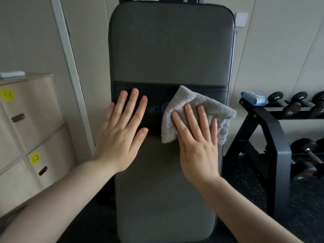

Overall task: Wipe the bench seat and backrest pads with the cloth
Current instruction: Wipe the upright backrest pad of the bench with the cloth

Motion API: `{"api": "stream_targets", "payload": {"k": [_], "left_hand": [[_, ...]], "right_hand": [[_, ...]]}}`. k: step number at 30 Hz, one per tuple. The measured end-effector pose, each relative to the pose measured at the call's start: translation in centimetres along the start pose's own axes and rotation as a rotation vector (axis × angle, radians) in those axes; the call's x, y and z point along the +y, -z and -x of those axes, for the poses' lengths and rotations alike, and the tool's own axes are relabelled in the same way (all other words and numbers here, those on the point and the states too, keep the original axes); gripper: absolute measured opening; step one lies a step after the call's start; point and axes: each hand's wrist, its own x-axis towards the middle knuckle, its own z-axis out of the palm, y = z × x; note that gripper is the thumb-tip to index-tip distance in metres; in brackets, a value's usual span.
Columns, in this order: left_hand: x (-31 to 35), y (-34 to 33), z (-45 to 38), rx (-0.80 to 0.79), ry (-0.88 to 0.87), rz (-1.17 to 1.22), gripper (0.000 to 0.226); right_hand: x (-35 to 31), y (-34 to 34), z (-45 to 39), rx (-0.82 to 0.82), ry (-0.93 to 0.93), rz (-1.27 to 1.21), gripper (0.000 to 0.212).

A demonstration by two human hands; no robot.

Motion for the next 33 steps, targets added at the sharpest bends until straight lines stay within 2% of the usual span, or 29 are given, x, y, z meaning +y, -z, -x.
{"api": "stream_targets", "payload": {"k": [2,6,8,11,13,15,18,20,21,22,24,27,29,32,33], "left_hand": [[0.4,-0.7,0.0,0.034,0.027,-0.024,0.062],[0.4,-1.5,-0.1,0.093,0.024,-0.078,0.063],[0.4,-1.6,-0.1,0.11,0.019,-0.09,0.064],[0.6,-1.6,-0.1,0.135,0.031,-0.088,0.063],[0.8,-1.7,0.0,0.142,0.048,-0.075,0.063],[0.9,-1.9,0.1,0.15,0.068,-0.069,0.063],[0.9,-1.7,0.1,0.14,0.067,-0.081,0.063],[0.9,-1.8,0.3,0.125,0.076,-0.067,0.063],[1.0,-2.0,0.7,0.125,0.093,-0.053,0.063],[1.1,-2.3,1.3,0.13,0.115,-0.038,0.063],[1.4,-3.1,2.7,0.141,0.149,-0.018,0.063],[1.6,-3.8,3.5,0.162,0.177,-0.008,0.061],[1.4,-3.8,3.5,0.175,0.168,-0.013,0.06],[0.5,-3.8,3.6,0.161,0.089,-0.037,0.058],[0.2,-3.8,3.7,0.148,0.068,-0.044,0.058]], "right_hand": [[-1.6,-1.0,0.8,0.021,-0.039,-0.059,0.063],[1.0,-1.7,5.2,-0.097,0.215,0.052,0.067],[3.3,-0.5,4.9,-0.122,0.235,0.114,0.07],[3.9,1.1,1.1,-0.026,0.04,0.051,0.059],[2.0,0.8,-0.9,0.042,-0.136,-0.063,0.051],[-0.5,-0.5,-0.3,0.077,-0.187,-0.139,0.051],[-1.2,-2.4,5.9,-0.097,0.082,-0.098,0.062],[1.3,-1.8,8.5,-0.205,0.257,0.024,0.066],[2.7,-1.3,8.7,-0.218,0.277,0.064,0.067],[3.6,-0.8,8.2,-0.207,0.246,0.072,0.066],[3.8,0.0,6.0,-0.11,0.064,0.015,0.058],[0.0,-1.1,4.5,-0.003,-0.186,-0.118,0.051],[-2.0,-2.7,7.0,-0.086,-0.076,-0.128,0.057],[0.0,-3.1,11.5,-0.302,0.383,0.056,0.071],[1.4,-2.6,11.5,-0.333,0.461,0.092,0.072]]}}
